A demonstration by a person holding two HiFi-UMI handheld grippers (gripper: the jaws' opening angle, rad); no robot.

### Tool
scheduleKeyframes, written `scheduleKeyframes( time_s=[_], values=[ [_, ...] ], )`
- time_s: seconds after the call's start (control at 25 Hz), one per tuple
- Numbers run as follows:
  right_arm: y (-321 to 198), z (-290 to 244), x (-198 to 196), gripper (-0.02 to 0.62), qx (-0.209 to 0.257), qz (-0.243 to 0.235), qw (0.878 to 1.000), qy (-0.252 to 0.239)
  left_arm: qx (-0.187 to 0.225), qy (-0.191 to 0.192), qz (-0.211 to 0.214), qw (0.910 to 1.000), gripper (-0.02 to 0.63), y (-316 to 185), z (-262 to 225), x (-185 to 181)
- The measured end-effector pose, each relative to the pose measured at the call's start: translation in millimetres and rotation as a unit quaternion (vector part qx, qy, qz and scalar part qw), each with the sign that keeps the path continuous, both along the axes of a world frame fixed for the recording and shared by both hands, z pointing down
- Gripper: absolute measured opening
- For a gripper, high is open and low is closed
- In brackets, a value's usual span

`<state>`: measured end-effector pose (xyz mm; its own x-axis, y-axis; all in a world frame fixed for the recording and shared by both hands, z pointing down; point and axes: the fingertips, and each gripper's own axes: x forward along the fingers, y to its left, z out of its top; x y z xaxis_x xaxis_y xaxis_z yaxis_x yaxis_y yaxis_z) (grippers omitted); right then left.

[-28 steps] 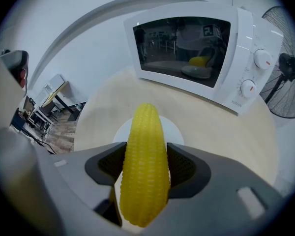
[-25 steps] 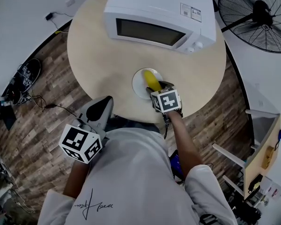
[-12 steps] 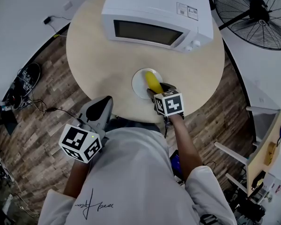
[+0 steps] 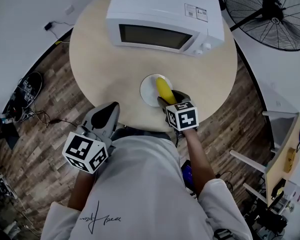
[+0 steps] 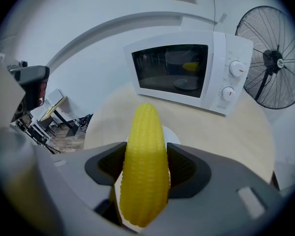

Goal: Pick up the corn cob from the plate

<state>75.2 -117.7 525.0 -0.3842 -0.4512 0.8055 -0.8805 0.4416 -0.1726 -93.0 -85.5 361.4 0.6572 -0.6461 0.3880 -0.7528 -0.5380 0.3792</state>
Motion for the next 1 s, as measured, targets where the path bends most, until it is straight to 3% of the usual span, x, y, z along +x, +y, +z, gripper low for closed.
scheduleKeyframes(
  time_s=[1.0],
  values=[
    [25,-53,9,0.267,0.059,0.072,0.995,-0.038,0.0,0.004,0.012,0.9999,-0.008,-1,1,-9]
  ],
)
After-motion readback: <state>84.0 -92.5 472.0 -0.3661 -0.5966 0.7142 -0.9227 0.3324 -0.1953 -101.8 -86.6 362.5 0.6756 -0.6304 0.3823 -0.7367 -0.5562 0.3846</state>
